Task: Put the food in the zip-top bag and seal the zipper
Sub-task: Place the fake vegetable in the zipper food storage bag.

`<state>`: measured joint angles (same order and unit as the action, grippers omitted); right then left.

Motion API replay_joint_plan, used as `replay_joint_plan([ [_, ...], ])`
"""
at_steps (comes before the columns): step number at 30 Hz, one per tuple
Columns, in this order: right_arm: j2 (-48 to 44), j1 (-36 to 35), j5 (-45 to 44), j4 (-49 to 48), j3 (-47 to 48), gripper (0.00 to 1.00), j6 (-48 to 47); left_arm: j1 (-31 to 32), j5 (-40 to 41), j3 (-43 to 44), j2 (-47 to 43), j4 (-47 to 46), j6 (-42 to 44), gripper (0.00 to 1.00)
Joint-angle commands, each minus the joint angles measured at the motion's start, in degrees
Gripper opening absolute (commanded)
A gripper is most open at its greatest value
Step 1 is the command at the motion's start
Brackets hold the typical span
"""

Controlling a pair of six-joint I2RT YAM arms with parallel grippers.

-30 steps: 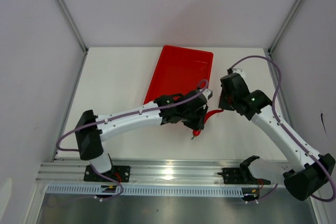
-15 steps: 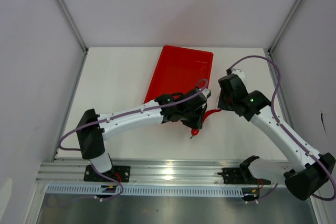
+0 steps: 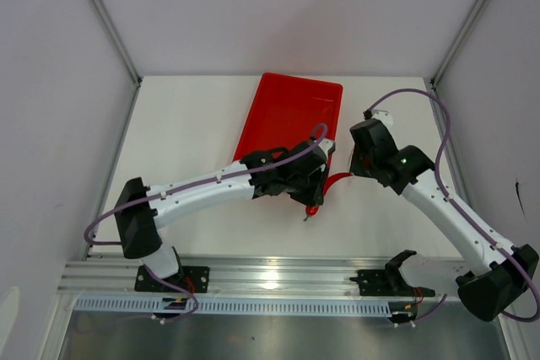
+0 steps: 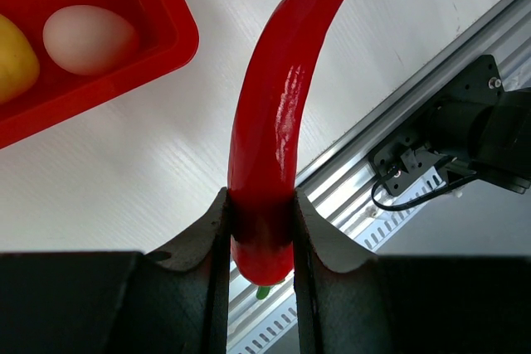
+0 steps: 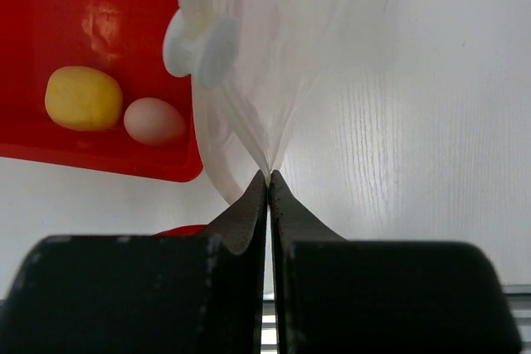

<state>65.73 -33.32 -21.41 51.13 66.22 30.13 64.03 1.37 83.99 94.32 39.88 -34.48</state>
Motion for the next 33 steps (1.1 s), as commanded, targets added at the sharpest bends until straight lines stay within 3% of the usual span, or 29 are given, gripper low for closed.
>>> replay_joint_plan([
  [1, 0.1, -0.3, -2.1, -0.9, 0.0, 0.0, 0.9, -0.5, 0.7, -0.6, -3.5, -1.3, -0.1, 0.01],
  [15, -0.2, -2.2, -1.9, -0.2, 1.1, 0.0, 1.6, -0.8, 3.3, 4.3, 1.3, 1.5, 0.0, 0.01],
  [23, 0.2, -5.2, -3.1, -0.1, 1.1, 0.0, 3.7, -1.5, 7.0, 11.6, 5.6, 6.6, 0.5, 0.01],
  [33, -0.3, -7.0, -2.5, -2.5, -0.6, 0.0, 3.4, -2.5, 1.6, 14.7, 6.8, 5.7, 2.0, 0.0],
])
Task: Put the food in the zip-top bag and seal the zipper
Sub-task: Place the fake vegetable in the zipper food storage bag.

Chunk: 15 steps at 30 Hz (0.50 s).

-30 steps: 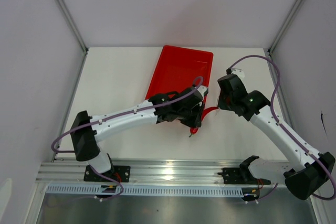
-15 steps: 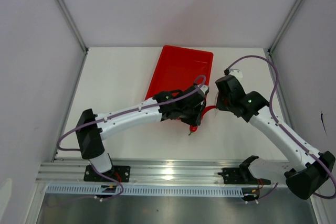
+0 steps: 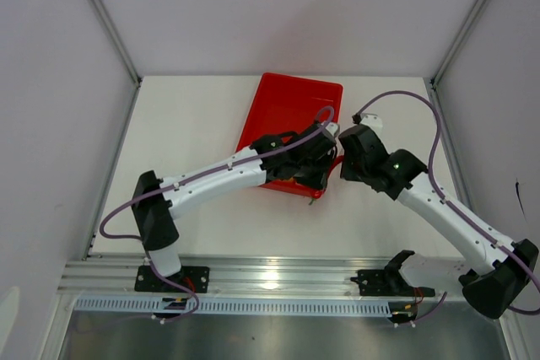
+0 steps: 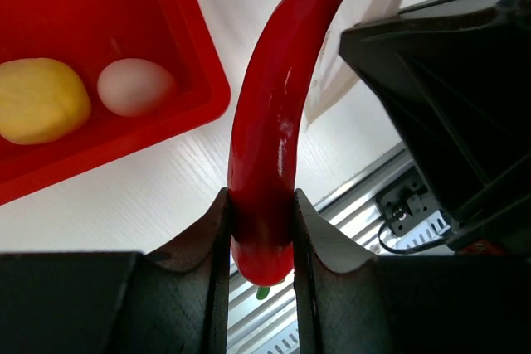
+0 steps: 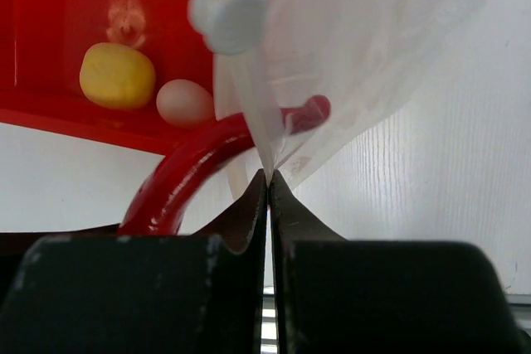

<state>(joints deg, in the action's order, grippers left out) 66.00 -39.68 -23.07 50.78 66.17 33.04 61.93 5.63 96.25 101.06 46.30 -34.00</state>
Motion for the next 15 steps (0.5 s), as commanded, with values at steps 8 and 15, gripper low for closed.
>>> replay_joint_plan([
  [8, -3.7, -0.8, 2.5, -7.9, -4.6, 0.0, -4.7, -0.8, -10.2, 0.6, -0.9, -2.0, 3.3, 0.01],
  [15, -4.6, -1.1, 6.6, -9.5, -6.0, 0.0, -5.1, -2.0, -12.4, -0.4, -0.5, -2.8, 4.0, 0.01],
])
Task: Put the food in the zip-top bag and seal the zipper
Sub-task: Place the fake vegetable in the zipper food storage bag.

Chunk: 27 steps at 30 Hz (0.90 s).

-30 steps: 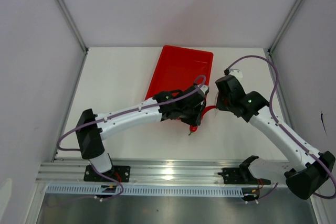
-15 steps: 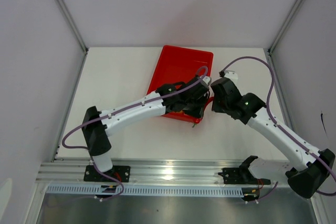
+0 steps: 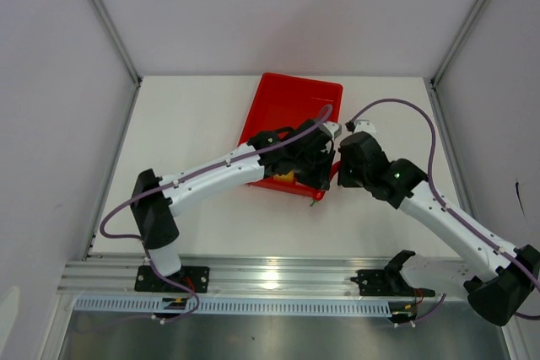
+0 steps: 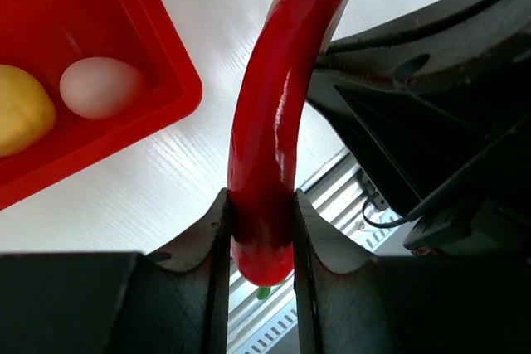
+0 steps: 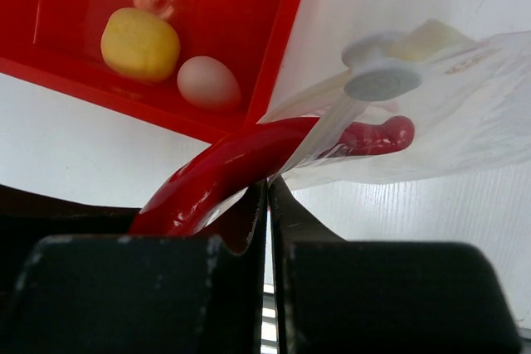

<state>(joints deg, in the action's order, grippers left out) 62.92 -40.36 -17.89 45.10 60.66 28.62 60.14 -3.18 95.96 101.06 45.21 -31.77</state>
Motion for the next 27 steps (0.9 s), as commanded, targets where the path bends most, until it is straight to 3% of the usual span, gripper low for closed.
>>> replay_joint_plan([
  [1, -1.8, -0.5, 1.0, -3.7, -0.5, 0.0, -0.7, -0.2, -3.8, -0.3, -0.4, -1.9, 2.7, 0.01],
  [5, -3.3, -0.5, 0.2, -3.9, -0.5, 0.0, -2.2, -0.2, -5.8, 0.4, 1.5, 0.5, 4.7, 0.0],
  [14, -4.9, -1.7, 8.6, -7.0, -4.0, 0.0, -8.0, -1.3, -11.8, -0.9, 4.0, 2.9, 8.1, 0.01],
  [27, -5.5, -4.2, 11.7, -11.0, -8.8, 0.0, -4.8, -4.9, -13.3, -4.9, -0.4, -2.2, 3.4, 0.03],
])
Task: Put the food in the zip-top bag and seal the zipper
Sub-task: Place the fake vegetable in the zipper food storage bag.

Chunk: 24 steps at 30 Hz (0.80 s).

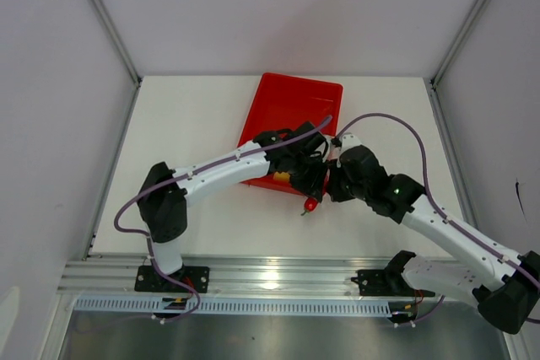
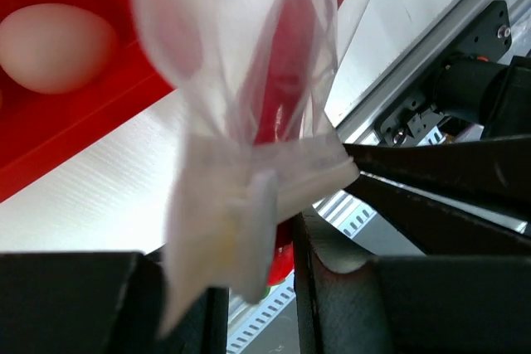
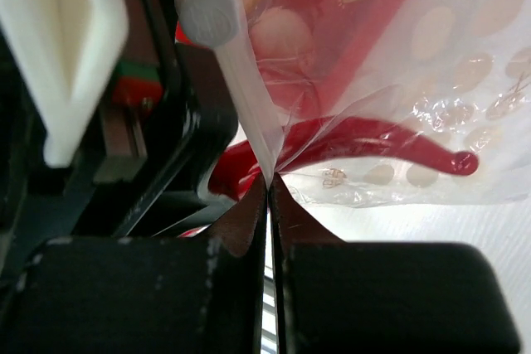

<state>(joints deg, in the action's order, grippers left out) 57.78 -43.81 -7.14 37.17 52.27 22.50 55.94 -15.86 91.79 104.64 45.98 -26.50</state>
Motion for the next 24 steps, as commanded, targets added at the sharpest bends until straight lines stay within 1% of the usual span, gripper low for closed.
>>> replay_joint_plan([
  [1, -0.2, -1.1, 1.2, -3.4, -0.5, 0.0, 2.3, -0.7, -0.1, -0.6, -4.0, -3.1, -2.1, 0.03],
  [4, 0.4, -1.8, 2.6, -4.6, -0.3, 0.0, 4.6, -0.8, 1.9, -0.2, -3.9, -3.1, -2.5, 0.04],
  [7, 1.4, -2.0, 3.3, -3.7, 0.5, 0.0, 6.8, -0.8, 4.0, -0.8, -4.9, -3.8, -2.8, 0.04],
  [10, 2.2, -2.0, 5.8, -2.5, 1.4, 0.0, 9.9, -0.8, 6.8, -3.2, -7.1, -5.6, -3.2, 0.06],
  [15, 2.3, -2.1, 9.2, -1.7, 2.2, 0.0, 15.0, -0.8, 12.1, -9.7, -11.9, -9.1, -4.6, 0.09],
  [16, 2.2, -2.1, 10.1, -1.7, 2.2, 0.0, 15.5, -0.8, 12.2, -11.4, -13.6, -10.0, -4.7, 0.12],
  [18, 1.5, -2.1, 11.1, -2.8, 2.0, 0.0, 16.6, -0.8, 12.4, -13.2, -14.8, -11.7, -5.0, 0.13],
  [24, 2.4, -2.0, 15.0, -6.1, 2.0, 0.0, 18.9, -0.6, 10.1, -12.3, -14.7, -10.8, -4.2, 0.23],
])
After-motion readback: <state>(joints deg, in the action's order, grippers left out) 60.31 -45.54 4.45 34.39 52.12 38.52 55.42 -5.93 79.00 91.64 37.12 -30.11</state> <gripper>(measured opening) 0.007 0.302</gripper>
